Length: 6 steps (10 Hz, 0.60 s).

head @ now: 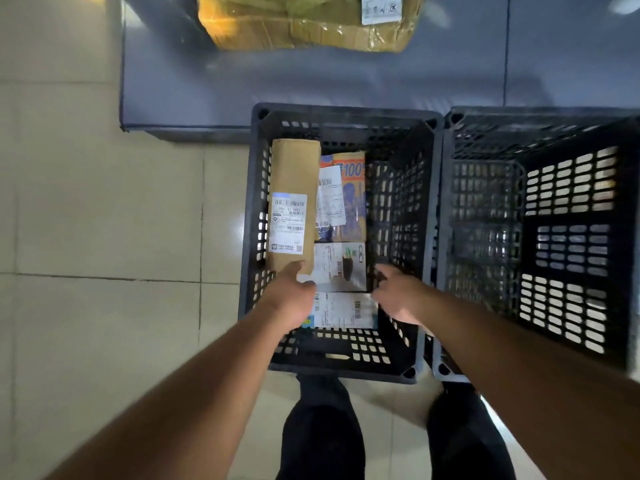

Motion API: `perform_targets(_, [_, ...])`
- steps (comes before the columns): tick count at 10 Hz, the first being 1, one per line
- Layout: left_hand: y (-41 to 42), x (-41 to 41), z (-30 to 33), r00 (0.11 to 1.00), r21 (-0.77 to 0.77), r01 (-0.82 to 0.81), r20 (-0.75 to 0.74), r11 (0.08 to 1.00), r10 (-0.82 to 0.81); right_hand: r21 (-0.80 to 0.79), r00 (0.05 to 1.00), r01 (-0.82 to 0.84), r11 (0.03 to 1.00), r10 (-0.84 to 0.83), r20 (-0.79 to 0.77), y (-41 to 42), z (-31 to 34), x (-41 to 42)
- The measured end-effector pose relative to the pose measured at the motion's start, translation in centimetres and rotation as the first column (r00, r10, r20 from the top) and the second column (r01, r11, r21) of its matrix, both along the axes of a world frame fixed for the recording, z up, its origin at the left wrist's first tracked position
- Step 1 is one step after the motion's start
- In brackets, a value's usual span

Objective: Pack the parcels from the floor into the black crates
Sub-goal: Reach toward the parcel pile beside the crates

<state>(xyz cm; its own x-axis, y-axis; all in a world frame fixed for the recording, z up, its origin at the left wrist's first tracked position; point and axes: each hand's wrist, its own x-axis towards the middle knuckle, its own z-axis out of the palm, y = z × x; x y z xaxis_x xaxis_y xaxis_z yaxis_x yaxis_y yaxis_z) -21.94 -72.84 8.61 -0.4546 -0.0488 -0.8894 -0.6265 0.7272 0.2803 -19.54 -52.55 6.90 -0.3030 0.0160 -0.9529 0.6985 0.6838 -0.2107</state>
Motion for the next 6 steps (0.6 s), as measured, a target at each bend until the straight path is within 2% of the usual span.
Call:
perform_targets(1, [2.5,3.6,3.5,0.991,0.023,-0.117,0.074,0.993,0.115,0.009,1.000,0.010,1.000,-0.010,-0.006,2.6,2.3,2.7])
perform_targets(2, [5.8,7.6,6.9,0.982,0.036,-0.164,0.104,0.986,0.159,-0.009,0.997,0.009,1.000,-0.010,-0.072,5.1,5.1,5.4])
perform_targets(3, [9.9,9.8,9.0,0.963,0.037,-0.262,0.071,0.964,0.259,-0.021,0.968,0.138,0.990,-0.139,-0.208,7.4,8.3,7.9])
perform_targets(4, [14.2,10.6,10.9,0.937,0.098,-0.349,0.053,0.932,0.345,-0.083,0.922,0.303,0.949,-0.314,-0.225,10.1,11.0,10.4])
perform_targets(5, [19.0,11.6,12.1,0.914,0.156,-0.402,0.018,0.902,0.405,-0.098,0.893,0.364,0.926,-0.377,-0.246,13.0,13.0,12.6])
perform_targets(6, [22.5,11.9,12.9,0.895,0.163,-0.445,0.043,0.881,0.444,-0.046,0.855,0.429,0.902,-0.422,-0.302,16.0,14.2,14.3])
